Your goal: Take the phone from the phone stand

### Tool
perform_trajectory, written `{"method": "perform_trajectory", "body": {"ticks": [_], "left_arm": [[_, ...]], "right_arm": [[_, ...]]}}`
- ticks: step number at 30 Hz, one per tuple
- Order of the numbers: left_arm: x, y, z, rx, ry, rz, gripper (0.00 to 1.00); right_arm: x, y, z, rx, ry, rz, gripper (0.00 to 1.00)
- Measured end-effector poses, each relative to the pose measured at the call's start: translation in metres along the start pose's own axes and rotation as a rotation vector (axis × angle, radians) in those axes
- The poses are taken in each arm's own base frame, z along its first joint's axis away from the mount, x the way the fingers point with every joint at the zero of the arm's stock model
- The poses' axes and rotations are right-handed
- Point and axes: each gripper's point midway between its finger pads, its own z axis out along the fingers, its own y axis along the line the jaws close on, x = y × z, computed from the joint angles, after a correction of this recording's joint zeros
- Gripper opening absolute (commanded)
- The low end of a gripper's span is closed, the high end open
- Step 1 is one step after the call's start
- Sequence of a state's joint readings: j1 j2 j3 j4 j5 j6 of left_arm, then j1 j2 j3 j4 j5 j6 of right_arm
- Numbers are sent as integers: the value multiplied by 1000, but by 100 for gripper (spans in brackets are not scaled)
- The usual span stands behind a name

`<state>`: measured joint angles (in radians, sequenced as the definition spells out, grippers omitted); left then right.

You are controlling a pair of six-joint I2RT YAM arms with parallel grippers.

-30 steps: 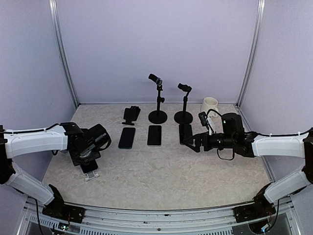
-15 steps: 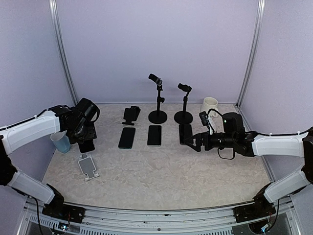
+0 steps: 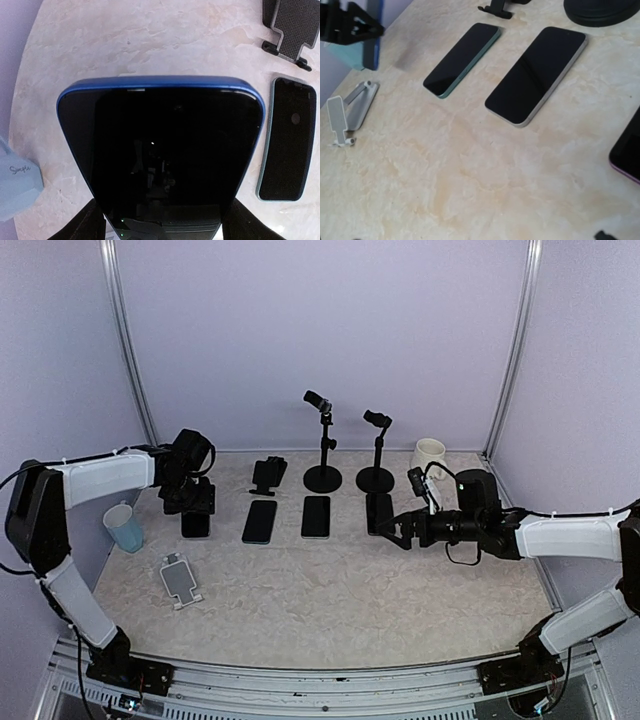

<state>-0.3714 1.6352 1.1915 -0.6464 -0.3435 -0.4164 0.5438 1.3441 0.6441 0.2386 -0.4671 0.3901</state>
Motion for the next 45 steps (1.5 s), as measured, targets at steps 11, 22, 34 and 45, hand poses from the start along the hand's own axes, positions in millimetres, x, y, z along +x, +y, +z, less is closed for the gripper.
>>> {"method": "perform_trajectory", "body": {"ticks": [11,22,34,45], "left_arm": [[-17,13,54,57,118,104,54],[-14,-2,95,98,196,157,55],[-8,-8,112,91,222,175,62],[-6,-9,115,84,224,175,79]], "right_arm": [[-5,4,-1,-24,-15,-9,100],[-8,6,-1,-38,-28,-16,100],[-10,7,-1,-42,-38,-21,100],[-6,4,-2,-36,-33,-15,100]]}}
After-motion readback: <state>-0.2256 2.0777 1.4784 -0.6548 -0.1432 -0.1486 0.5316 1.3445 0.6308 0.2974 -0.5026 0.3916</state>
